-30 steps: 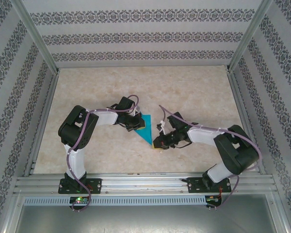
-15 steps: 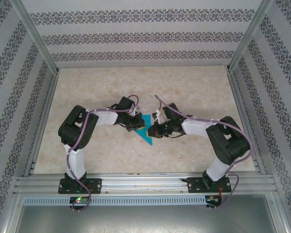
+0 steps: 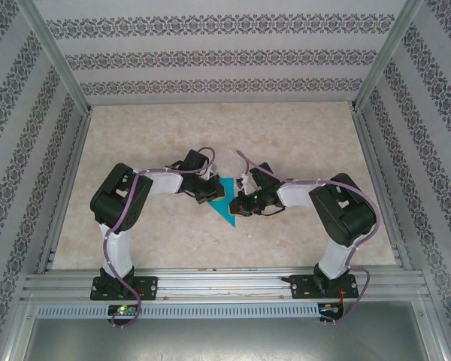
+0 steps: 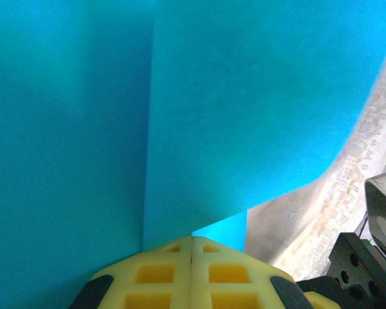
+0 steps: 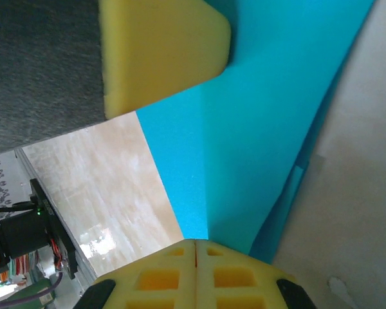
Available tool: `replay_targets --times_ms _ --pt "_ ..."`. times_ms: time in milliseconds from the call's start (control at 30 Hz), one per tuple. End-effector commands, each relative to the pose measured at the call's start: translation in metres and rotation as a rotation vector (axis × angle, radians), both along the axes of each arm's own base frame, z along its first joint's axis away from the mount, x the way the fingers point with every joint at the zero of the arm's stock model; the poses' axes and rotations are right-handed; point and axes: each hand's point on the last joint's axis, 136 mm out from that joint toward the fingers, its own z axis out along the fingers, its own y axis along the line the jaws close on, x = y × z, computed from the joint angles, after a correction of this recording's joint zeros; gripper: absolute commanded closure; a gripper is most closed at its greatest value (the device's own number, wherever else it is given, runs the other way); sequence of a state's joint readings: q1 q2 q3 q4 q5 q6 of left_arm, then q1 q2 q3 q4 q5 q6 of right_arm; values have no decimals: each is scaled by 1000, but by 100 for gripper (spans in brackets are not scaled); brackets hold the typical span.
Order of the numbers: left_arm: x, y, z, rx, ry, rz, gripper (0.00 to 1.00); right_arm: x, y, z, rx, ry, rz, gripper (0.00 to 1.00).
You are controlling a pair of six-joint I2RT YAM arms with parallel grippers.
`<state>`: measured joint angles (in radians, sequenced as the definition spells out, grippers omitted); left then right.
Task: Fold a paper plane with a square sheet of paper (fold left side to right side)
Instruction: Fourth fold the wing at the center of the table.
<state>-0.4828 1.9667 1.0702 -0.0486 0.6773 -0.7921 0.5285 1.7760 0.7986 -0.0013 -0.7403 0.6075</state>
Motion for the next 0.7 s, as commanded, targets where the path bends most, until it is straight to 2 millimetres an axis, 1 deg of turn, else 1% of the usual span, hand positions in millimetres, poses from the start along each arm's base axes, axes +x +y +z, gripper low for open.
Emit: replay_targets --times_ms 0,467,667 --pt "-16 21 -39 120 88 27 100 -5 -1 -11 -26 8 6 100" --pt "-16 22 -39 122 88 26 100 -8 -7 -17 -64 11 10 100" --pt "-15 21 -39 119 86 27 100 -12 -10 -24 -90 37 11 100"
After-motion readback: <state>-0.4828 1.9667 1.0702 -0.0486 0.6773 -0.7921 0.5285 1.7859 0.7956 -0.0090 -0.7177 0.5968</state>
